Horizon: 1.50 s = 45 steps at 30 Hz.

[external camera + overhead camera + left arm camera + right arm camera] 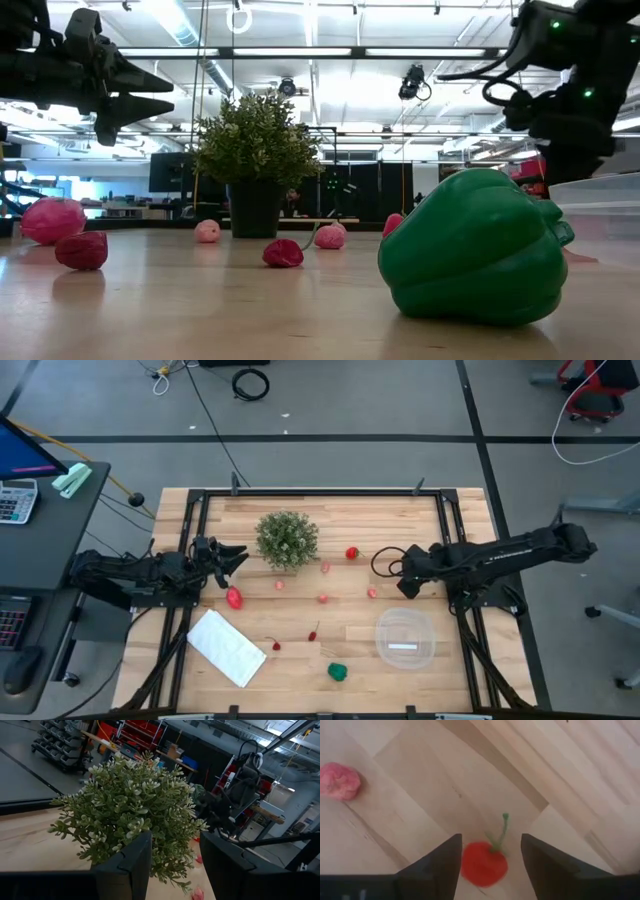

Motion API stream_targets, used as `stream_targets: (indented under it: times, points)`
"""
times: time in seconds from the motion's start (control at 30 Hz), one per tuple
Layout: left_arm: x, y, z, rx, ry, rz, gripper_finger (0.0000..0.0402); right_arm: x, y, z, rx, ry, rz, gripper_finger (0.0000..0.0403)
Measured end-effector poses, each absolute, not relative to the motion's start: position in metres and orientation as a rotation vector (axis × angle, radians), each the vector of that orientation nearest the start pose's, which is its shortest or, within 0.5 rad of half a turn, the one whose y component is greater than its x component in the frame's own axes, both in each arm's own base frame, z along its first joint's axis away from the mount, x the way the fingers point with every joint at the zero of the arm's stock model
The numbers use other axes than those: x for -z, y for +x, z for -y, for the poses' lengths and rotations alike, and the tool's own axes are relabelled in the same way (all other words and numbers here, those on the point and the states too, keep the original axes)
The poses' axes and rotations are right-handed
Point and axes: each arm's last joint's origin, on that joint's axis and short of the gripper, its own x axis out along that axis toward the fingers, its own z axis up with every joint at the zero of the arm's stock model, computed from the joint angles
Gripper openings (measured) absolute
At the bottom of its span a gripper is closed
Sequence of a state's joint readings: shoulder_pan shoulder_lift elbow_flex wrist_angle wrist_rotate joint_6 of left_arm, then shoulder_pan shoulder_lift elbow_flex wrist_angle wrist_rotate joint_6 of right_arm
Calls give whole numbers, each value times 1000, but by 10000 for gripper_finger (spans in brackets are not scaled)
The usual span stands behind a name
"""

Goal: Pick and placing Produce into tupperware
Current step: Put the bottom strawberry into the transparent container

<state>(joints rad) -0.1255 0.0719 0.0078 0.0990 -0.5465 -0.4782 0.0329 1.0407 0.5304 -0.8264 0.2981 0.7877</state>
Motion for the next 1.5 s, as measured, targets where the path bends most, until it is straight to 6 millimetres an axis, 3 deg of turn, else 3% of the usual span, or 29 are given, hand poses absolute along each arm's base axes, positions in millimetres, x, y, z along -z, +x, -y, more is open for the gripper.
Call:
stream_targets:
  times: [0.7,0.9,1.13,1.37,1.5]
  points:
    - [-170,99,-3,-404,-489,130,172,-147,162,17,776,426,-1321,197]
    - [-169,99,-3,-404,-489,129,172,-143,163,16,754,437,-1358,143]
    - [-169,99,-3,-405,-488,126,172,-142,163,16,769,411,-1355,18]
    - [-169,99,-3,-405,-487,125,172,-148,168,3,736,300,-1248,6]
    - [-169,99,-3,-406,-488,124,172,-166,174,-9,707,286,-1125,5]
